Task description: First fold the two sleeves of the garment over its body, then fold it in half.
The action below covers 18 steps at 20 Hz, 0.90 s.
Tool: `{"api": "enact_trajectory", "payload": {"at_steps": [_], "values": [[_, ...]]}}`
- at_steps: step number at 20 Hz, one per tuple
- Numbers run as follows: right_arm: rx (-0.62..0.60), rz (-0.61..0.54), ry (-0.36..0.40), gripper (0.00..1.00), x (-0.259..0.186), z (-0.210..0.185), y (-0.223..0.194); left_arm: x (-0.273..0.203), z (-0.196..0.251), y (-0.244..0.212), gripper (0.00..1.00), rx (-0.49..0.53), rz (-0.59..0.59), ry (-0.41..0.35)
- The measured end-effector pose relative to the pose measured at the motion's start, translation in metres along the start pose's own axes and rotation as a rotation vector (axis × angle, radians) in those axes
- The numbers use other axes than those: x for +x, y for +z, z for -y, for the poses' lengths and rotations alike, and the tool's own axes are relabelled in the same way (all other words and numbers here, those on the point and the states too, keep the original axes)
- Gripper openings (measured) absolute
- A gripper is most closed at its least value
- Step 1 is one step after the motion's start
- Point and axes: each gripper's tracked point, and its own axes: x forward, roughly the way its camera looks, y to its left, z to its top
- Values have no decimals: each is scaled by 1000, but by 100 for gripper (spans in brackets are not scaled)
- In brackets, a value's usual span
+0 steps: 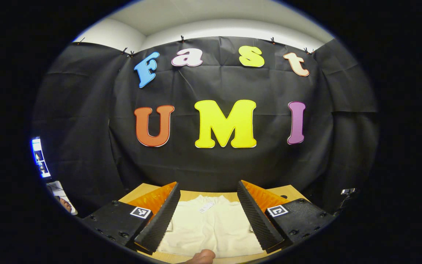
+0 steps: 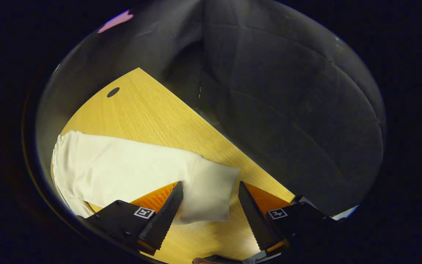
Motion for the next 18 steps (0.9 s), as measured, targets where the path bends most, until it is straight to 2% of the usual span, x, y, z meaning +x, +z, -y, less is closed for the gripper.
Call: {"api": "enact_trajectory", "payload": {"at_steps": [5,6,7,9,11,13,15,18], "values": [[-8,-92,-3,93,3,1,-1,6,-17,-12,99,-8,-40,1],[-12,-111,-2,90,6,0,2,8,-21,-13,99,-9,-49,1],[-22,-129,1,81,3,-2,4,9,-24,-16,99,-10,-57,0],[-12,-157,16,79,7,-5,3,13,-31,-17,99,-11,-62,-4],[11,-182,23,33,6,-4,-1,14,-38,-21,99,-3,-74,-3],[-3,-193,41,32,6,-5,0,17,-46,-24,99,-8,-84,0],[-1,-212,35,6,-3,-6,-2,17,-53,-31,99,-9,-97,6],[-35,-167,48,7,-16,-12,6,18,-68,-31,99,-11,-84,17]]}}
